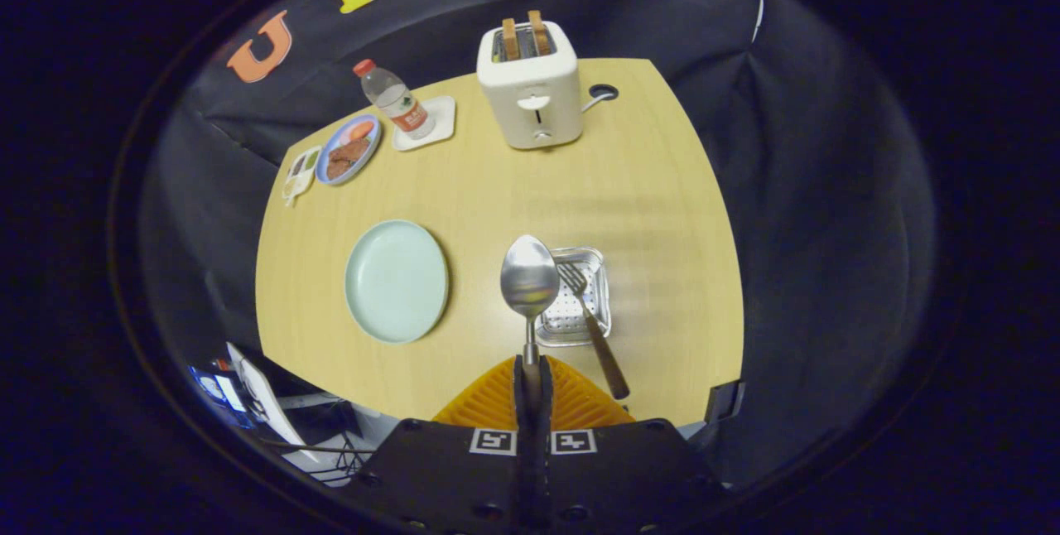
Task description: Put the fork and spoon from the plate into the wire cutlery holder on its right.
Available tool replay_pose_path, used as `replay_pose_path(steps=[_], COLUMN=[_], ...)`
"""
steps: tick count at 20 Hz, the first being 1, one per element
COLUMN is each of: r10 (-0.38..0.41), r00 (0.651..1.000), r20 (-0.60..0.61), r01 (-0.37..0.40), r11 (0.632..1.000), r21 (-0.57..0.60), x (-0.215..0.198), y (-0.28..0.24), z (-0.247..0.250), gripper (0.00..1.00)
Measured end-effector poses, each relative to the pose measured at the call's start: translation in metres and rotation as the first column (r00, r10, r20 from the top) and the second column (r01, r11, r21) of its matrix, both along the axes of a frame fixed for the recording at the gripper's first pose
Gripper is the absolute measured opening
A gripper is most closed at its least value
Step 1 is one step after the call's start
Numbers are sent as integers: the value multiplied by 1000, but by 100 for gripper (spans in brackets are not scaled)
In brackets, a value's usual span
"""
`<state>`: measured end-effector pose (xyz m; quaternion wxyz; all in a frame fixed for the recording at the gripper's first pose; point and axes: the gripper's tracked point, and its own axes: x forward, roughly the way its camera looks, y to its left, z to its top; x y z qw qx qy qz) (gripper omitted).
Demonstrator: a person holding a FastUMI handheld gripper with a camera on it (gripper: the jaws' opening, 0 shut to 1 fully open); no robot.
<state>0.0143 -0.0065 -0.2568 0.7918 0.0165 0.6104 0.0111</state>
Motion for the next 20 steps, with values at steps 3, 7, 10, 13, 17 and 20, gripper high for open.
replay_pose_path(steps=[3,7,10,13,17,20], r10=[-24,-48,-62,-78,-106,-106], r00=[998,988,980,974,969,972], r20=[-66,-149,-187,-211,-222,-208], r01=[25,57,78,101,129,131], r11=[1000,997,994,990,987,985], r21=[9,61,80,99,93,109], x=[-2,-4,0,2,3,4], y=[-14,-11,-8,-7,-10,-7], z=[-11,-26,-33,-38,-44,-45], gripper=[0,0,1,2,9,11])
